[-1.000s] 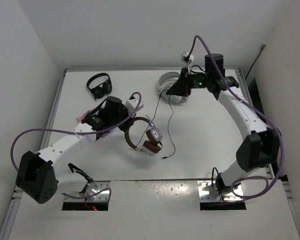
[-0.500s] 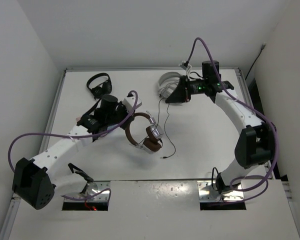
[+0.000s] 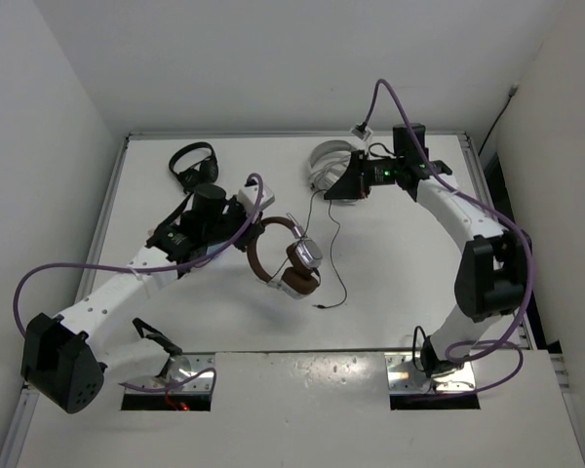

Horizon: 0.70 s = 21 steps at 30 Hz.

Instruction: Wrap the headphones

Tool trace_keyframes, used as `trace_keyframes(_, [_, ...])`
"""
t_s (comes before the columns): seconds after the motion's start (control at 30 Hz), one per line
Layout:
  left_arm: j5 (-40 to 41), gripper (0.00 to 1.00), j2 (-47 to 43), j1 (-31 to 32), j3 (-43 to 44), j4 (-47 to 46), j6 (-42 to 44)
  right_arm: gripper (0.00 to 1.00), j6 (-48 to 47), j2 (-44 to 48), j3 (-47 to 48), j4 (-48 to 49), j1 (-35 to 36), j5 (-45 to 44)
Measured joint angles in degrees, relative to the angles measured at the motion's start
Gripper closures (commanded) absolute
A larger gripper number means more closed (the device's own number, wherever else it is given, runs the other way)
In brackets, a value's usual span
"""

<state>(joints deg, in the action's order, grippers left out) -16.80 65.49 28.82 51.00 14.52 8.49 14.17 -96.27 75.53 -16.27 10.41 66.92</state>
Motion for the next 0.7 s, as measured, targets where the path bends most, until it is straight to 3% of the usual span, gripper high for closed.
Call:
trace_keyframes(0.3, [2.56,1.0,0.0,-0.35,0.87,0.2,-5.64,1.0,3.85,-1.66,-0.5,4.35,1.07,-8.7])
trace_keyframes(0.57, [9.44,1.0,1.68,-2.73,6.84,0.37,-16.11,1.0,4.55,-1.66,-7.58,7.21,3.5,-13.49])
trace_keyframes(0.6, [10.62,1.0,2.23,-3.06,7.43,0.44,-17.29,0.83,4.74,-1.66,-8.37,7.58,3.69,-13.9])
trace_keyframes(0.7, [14.01,1.0,3.5,-3.45,8.22,0.59,-19.89,0.59,5.97,-1.66,-10.05,8.94,3.76,-14.84])
